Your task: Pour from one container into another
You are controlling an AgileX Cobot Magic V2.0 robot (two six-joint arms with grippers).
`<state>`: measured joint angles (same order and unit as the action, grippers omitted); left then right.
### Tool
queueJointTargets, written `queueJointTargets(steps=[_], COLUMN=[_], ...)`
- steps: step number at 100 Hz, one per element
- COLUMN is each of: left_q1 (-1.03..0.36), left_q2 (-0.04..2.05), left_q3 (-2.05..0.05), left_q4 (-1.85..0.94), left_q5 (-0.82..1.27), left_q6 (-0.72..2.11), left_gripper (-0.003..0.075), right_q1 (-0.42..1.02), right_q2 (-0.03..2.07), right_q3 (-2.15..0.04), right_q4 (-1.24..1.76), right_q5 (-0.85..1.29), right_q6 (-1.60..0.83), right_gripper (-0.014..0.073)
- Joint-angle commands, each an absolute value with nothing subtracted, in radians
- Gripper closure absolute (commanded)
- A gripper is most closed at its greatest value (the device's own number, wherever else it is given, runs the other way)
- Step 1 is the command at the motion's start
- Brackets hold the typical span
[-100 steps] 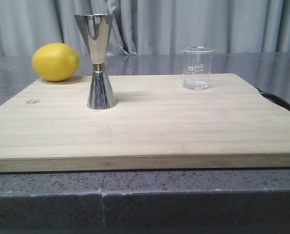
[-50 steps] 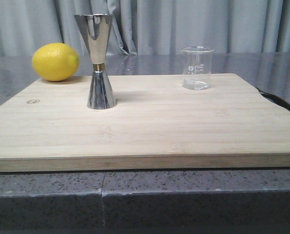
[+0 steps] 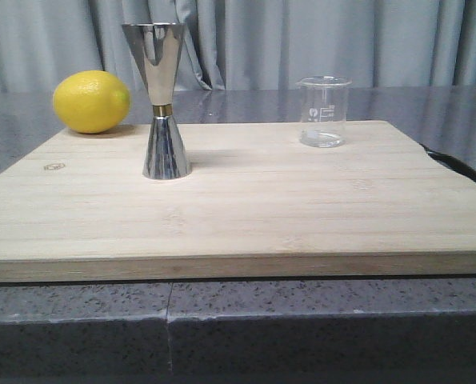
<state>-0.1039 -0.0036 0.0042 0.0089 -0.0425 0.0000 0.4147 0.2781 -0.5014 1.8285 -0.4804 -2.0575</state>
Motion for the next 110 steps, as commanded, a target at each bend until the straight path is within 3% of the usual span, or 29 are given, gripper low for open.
queueJointTargets(steps=[1,36,48,67,110], left_q1=[-0.102,-0.102,-0.102,-0.102,-0.102], left_q2=[-0.031,-0.031,-0.031,-0.031,-0.031], left_q3=[0.043,0.043,0.043,0.043,0.043], left_q4=[0.000,0.000,0.000,0.000,0.000], left_q5=[-0.114,-0.114,-0.114,-0.114,-0.114], left_q6=[-0.009,-0.009,-0.009,-0.009,-0.009], left_gripper=[0.0739,0.0739,0.0739,0.0739,0.0739], right_q1=[0.408,0.408,0.408,0.402,0.201], right_q2=[0.298,0.298,0.298,0.298,0.251], right_q3=[-0.526,-0.447,-0.367,-0.258,-0.177], right_q4=[1.791,1.772,1.563,0.984,0.272], right_q5=[-0.451,-0.418,-0.413,-0.404,-0.265], right_q6=[-2.065,-2.019,-1.737,-1.169,-0.428], right_gripper=[0.0666,0.0666,0.0666,0.0666,0.0666])
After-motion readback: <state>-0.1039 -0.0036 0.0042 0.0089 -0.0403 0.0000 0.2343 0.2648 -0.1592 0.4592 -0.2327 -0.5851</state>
